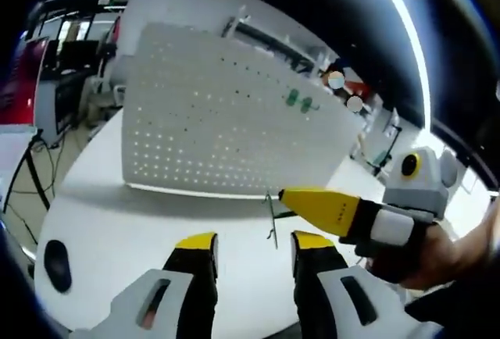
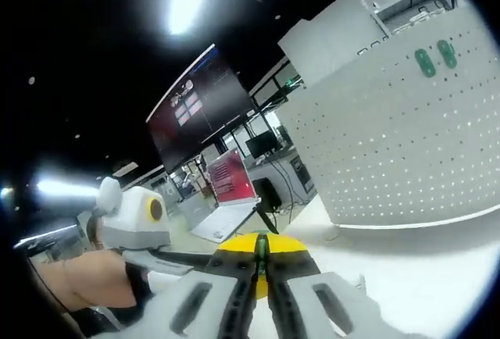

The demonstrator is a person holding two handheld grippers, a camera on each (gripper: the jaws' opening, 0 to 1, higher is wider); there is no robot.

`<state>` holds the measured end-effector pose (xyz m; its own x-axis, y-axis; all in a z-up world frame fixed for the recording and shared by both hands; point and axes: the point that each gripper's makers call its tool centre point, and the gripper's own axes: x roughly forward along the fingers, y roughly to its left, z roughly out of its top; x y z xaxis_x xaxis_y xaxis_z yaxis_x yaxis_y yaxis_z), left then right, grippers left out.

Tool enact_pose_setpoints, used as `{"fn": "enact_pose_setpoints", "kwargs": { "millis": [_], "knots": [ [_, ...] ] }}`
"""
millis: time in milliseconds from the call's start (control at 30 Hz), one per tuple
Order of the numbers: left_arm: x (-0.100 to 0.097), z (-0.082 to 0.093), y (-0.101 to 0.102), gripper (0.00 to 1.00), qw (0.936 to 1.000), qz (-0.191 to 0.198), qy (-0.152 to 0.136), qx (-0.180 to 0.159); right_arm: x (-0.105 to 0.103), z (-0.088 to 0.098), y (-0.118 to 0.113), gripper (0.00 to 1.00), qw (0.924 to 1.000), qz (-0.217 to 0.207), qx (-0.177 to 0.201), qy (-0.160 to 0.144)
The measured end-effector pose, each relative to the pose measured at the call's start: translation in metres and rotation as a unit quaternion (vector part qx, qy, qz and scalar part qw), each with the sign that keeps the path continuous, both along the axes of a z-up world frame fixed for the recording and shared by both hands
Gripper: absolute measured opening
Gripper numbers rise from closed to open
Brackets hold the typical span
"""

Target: Insert the hook assembly into the mounting plate slot until the hook locks in place.

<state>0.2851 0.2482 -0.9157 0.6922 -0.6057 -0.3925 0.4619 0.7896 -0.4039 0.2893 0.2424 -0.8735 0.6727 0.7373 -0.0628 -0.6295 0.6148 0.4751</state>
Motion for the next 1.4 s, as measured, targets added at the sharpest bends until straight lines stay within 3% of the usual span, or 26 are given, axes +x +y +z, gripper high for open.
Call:
{"fn": "enact_pose_setpoints", "kwargs": {
  "millis": [133,333,800,867,967,1067,1400],
  "knots": [
    [-0.002,0.003,0.000,0.17,0.9998,0.000,0.002,-0.020,-0.002,0.000,0.005,0.00,1.0000,0.008,-0.001,-0.004],
    [-0.008,0.007,-0.005,0.05,0.9994,-0.013,-0.005,-0.033,-0.006,0.001,0.010,0.00,0.9999,0.011,-0.004,-0.011],
    [-0.008,0.007,-0.002,0.01,0.9988,0.001,-0.001,-0.049,-0.010,0.002,0.012,0.00,0.9995,0.008,-0.028,-0.014],
    [-0.008,0.007,-0.003,0.01,0.9987,0.000,-0.001,-0.051,-0.009,0.002,0.013,0.00,0.9987,0.013,-0.045,-0.017],
    [-0.007,0.011,-0.004,0.01,0.9980,0.002,-0.004,-0.063,-0.009,0.005,0.017,0.10,0.9986,0.026,-0.046,-0.008],
    [-0.002,0.012,0.000,0.01,0.9978,0.007,-0.009,-0.066,-0.011,0.015,0.014,0.11,0.9989,0.024,-0.036,-0.019],
    [0.006,0.017,0.011,0.01,0.9981,0.015,-0.055,-0.023,-0.022,0.018,0.006,0.14,0.9977,0.038,-0.053,-0.017]
  ]
}}
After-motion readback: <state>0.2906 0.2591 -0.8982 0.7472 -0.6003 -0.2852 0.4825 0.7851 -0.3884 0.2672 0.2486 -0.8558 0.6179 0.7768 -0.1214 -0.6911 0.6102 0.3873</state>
